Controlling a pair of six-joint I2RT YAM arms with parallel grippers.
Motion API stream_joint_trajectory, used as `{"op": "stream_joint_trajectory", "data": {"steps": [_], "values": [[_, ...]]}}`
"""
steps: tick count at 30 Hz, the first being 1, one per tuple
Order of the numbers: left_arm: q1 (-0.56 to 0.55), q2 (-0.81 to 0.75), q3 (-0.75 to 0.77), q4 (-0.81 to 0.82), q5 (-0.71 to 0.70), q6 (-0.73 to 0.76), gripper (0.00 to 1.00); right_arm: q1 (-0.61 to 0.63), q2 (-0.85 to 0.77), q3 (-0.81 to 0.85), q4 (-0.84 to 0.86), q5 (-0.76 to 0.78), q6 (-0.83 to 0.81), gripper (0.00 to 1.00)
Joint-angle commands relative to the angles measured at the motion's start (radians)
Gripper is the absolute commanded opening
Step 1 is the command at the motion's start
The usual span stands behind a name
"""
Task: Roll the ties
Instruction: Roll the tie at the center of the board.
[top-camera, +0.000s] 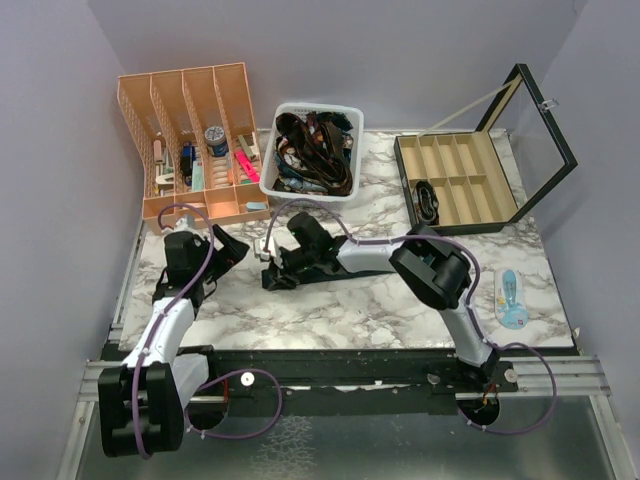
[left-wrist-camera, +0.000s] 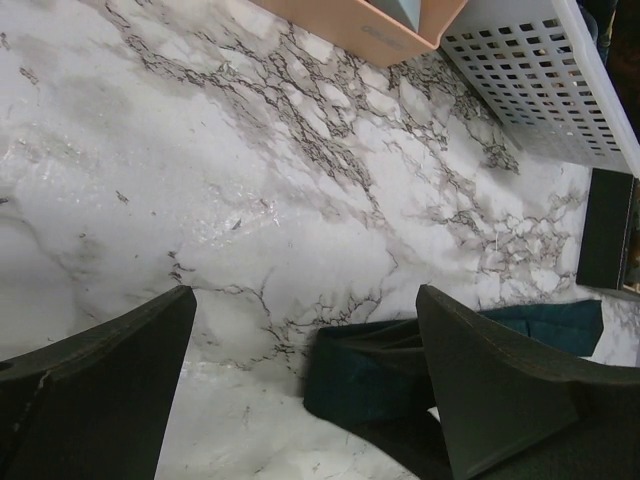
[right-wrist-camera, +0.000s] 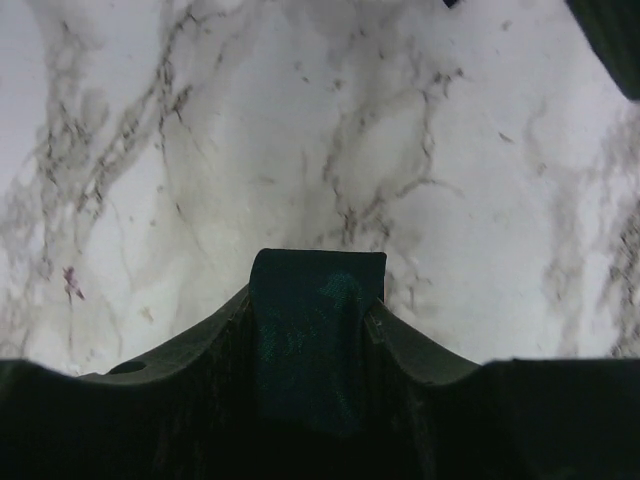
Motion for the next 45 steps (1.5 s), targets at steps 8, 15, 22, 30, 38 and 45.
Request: {"op": "stream_joint_trajectory", "data": {"steps": [8, 15, 22, 30, 38, 45], "values": [[0.028, -0.075, -0.014, -0.08, -0.054, -0.018, 0.92, 0.086, 0.059, 0.07, 0.048, 0.044, 0.106, 0.67], [0.031, -0.087, -0.023, -0.081, -0.063, -0.03, 0.92, 0.081, -0.1, -0.032, 0.096, 0.111, 0.061, 0.94], [0.034, -0.081, -0.047, -0.053, -0.049, -0.044, 0.92, 0.053, -0.24, -0.115, 0.126, 0.149, 0.153, 1.0], [0.034, -0.096, -0.108, 0.016, 0.001, -0.076, 0.92, -0.1, -0.386, -0.356, 0.401, 0.265, 0.997, 1.0], [0.035, -0.15, -0.162, -0.05, -0.032, -0.1, 0.92, -0.099, -0.406, -0.362, 0.195, 0.389, 1.166, 1.0], [0.035, -0.228, -0.205, -0.028, -0.05, -0.137, 0.92, -0.098, -0.373, -0.312, 0.047, 0.393, 1.226, 0.71]]}}
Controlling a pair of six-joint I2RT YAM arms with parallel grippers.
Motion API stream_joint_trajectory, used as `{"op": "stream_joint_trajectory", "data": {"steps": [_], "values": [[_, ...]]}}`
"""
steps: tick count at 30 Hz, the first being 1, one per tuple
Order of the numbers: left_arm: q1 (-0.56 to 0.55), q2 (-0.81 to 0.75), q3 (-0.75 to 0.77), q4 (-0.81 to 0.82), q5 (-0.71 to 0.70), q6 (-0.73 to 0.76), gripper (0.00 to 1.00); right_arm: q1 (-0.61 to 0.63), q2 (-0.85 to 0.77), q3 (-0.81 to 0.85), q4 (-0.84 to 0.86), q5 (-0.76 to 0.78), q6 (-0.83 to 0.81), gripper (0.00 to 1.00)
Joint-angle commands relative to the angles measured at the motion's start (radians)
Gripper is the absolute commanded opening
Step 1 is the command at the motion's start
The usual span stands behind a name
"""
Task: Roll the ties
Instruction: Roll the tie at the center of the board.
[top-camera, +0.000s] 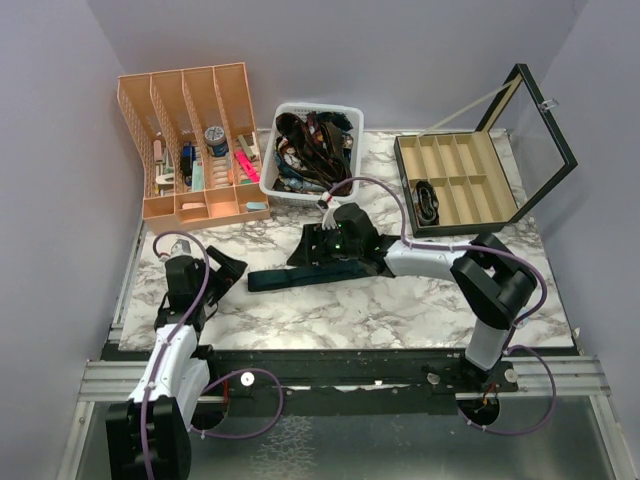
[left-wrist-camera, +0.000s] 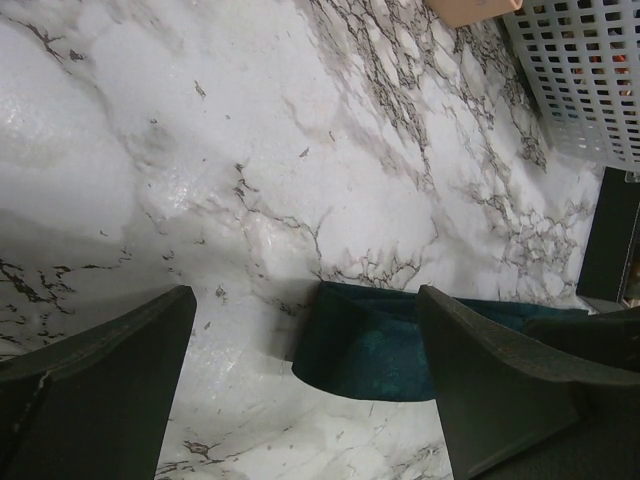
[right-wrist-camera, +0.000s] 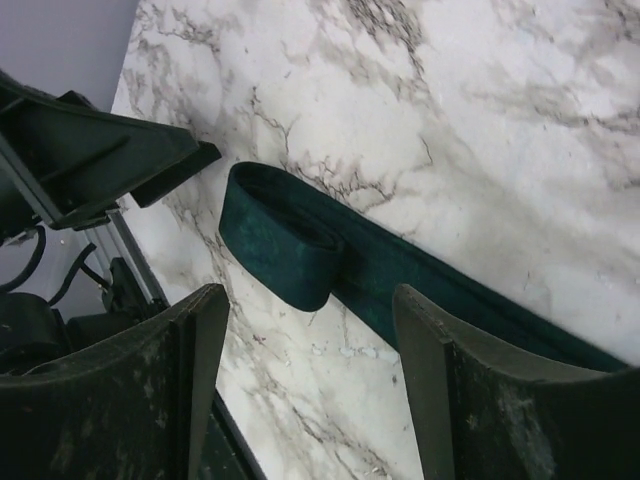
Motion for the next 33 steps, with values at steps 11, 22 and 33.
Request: {"op": "stream_joint_trajectory", "data": {"steps": [11, 22, 33], "values": [[0.006, -0.032, -0.06, 0.069, 0.029, 0.008, 0.9, 0.026, 0.051, 0.11, -0.202, 0.161, 0.066, 0.84], [0.006, -0.067, -0.091, 0.091, 0.07, 0.021, 0.86, 0.039, 0.121, 0.102, -0.043, -0.012, 0.178, 0.64], [0.003, -0.077, -0.129, 0.131, 0.133, 0.012, 0.85, 0.051, 0.164, 0.092, -0.069, -0.039, 0.151, 0.51]]}}
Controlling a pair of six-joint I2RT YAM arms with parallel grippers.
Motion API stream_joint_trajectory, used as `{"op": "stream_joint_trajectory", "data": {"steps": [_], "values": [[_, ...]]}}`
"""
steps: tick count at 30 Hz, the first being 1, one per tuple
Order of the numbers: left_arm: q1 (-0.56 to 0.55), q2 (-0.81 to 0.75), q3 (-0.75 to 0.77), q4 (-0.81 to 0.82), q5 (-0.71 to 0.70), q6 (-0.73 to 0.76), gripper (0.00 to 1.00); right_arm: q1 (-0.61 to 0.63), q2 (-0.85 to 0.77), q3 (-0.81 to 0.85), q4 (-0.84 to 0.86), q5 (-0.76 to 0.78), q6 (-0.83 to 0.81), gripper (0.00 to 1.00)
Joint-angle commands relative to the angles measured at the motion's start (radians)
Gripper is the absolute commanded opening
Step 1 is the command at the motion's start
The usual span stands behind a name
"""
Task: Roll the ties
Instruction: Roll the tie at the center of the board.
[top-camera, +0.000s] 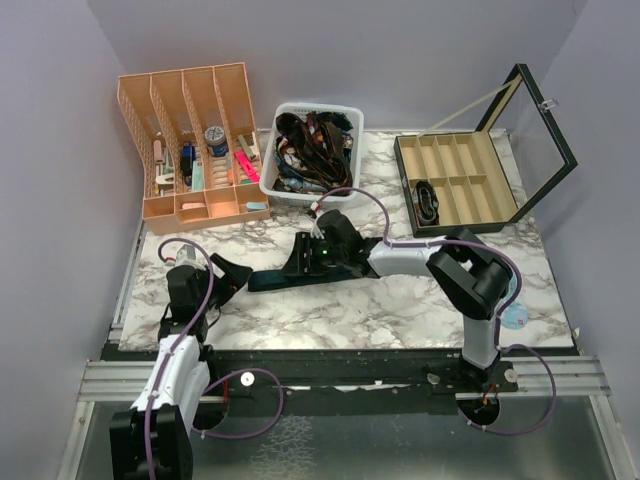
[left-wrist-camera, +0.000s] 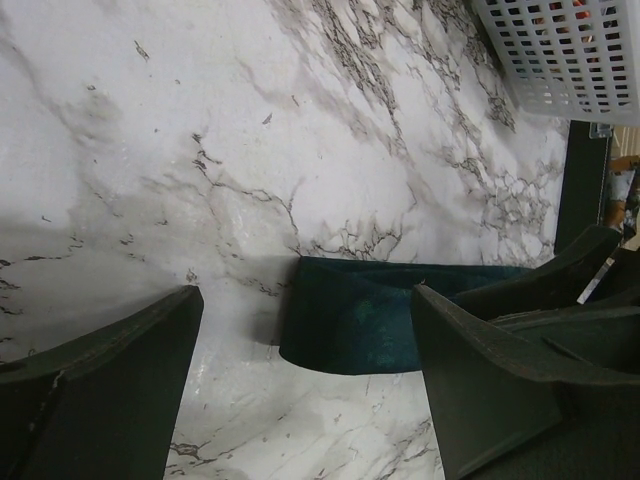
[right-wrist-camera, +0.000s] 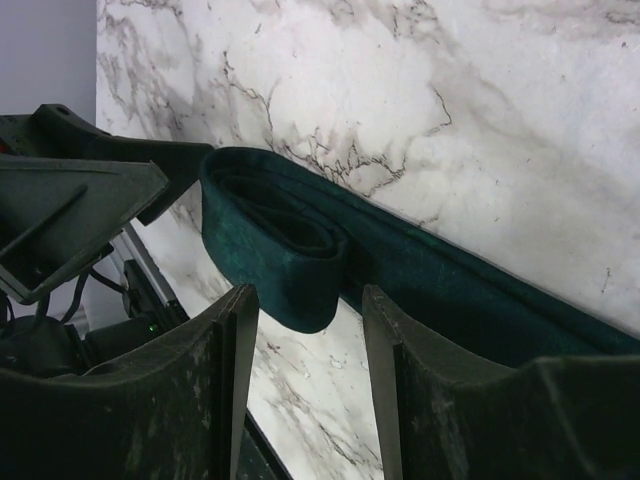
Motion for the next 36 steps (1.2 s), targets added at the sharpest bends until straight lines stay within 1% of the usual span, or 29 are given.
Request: {"op": "stream_joint_trajectory", "data": {"steps": [1, 3, 9, 14, 20, 26, 34, 36], "values": [[0.003, 0.012, -0.019, 0.023, 0.041, 0.004, 0.85, 0.007, 0.039, 0.015, -0.011, -0.027, -0.018, 0.5], [0.002, 0.039, -0.014, 0.03, 0.054, 0.01, 0.85, 0.006, 0.046, 0.03, -0.046, -0.005, -0.031, 0.5], [-0.013, 0.097, -0.006, 0.062, 0.084, 0.024, 0.79, 0.007, 0.057, 0.05, -0.084, 0.024, -0.051, 0.45], [-0.038, 0.119, 0.002, 0.064, 0.084, 0.035, 0.79, 0.006, 0.064, 0.066, -0.131, 0.06, -0.073, 0.42], [-0.062, 0.12, 0.002, 0.072, 0.086, 0.038, 0.77, 0.007, 0.08, 0.062, -0.118, 0.034, -0.07, 0.37], [-0.085, 0.125, 0.001, 0.088, 0.1, 0.039, 0.74, 0.007, 0.078, 0.061, -0.139, 0.063, -0.073, 0.33], [-0.108, 0.124, -0.008, 0.12, 0.125, 0.031, 0.73, 0.006, 0.089, 0.071, -0.165, 0.082, -0.079, 0.32], [-0.108, 0.127, -0.011, 0.146, 0.144, 0.023, 0.7, 0.007, 0.087, 0.07, -0.169, 0.087, -0.08, 0.32]]}}
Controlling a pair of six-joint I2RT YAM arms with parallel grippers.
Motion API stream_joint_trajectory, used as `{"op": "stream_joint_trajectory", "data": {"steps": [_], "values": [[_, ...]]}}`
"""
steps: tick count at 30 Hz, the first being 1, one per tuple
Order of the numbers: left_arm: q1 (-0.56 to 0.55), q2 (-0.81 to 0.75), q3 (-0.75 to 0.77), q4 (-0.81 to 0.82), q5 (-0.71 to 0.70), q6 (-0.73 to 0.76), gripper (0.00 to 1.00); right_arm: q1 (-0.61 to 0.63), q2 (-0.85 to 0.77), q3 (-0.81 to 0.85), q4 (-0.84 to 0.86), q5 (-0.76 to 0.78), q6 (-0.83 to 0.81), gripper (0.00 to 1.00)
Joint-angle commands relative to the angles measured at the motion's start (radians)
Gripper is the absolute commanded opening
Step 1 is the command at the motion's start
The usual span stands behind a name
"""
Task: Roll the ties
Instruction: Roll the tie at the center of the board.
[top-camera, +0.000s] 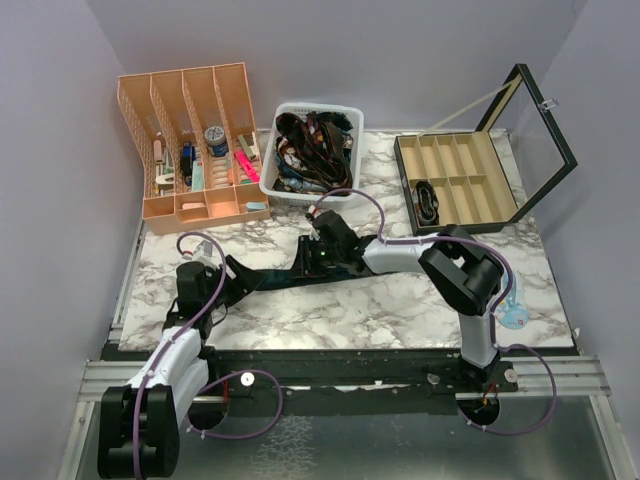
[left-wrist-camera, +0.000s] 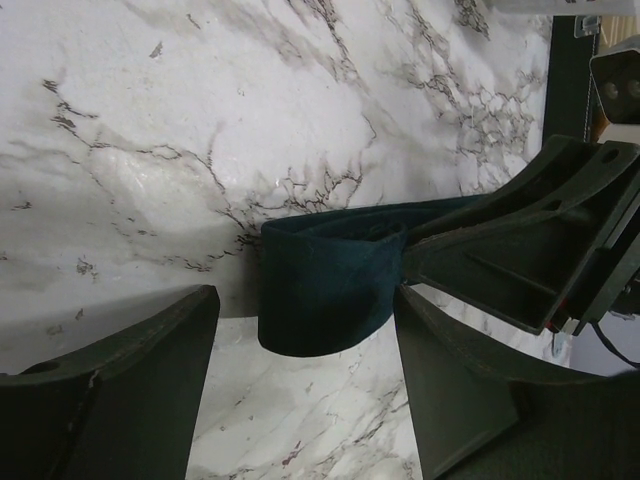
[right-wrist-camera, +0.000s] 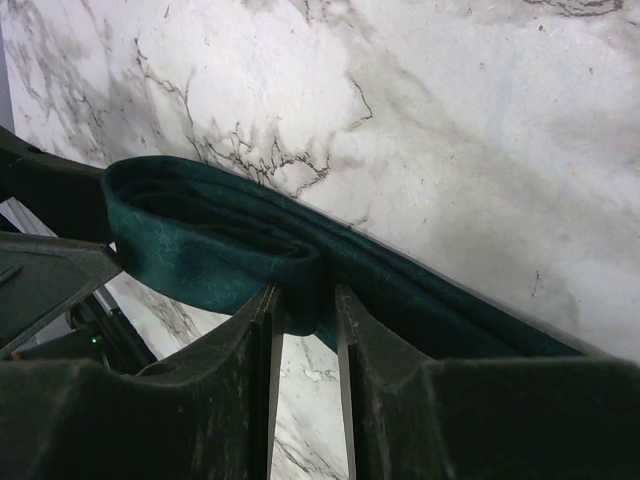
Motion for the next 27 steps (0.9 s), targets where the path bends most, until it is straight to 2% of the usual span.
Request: {"op": "stream_joint_trajectory", "data": {"steps": [1, 10, 27], "values": [[-0.004, 0.006, -0.015, 0.05, 0.056, 0.004, 0.68, 0.005, 0.026, 0.018, -0.062, 0.053, -0.02, 0.32], [-0.004, 0.073, -0.009, 0.09, 0.084, 0.001, 0.59, 0.004, 0.039, 0.03, -0.074, 0.045, -0.027, 0.31], [-0.004, 0.118, -0.027, 0.187, 0.135, -0.039, 0.52, 0.004, 0.046, 0.033, -0.082, 0.04, -0.03, 0.3]]}}
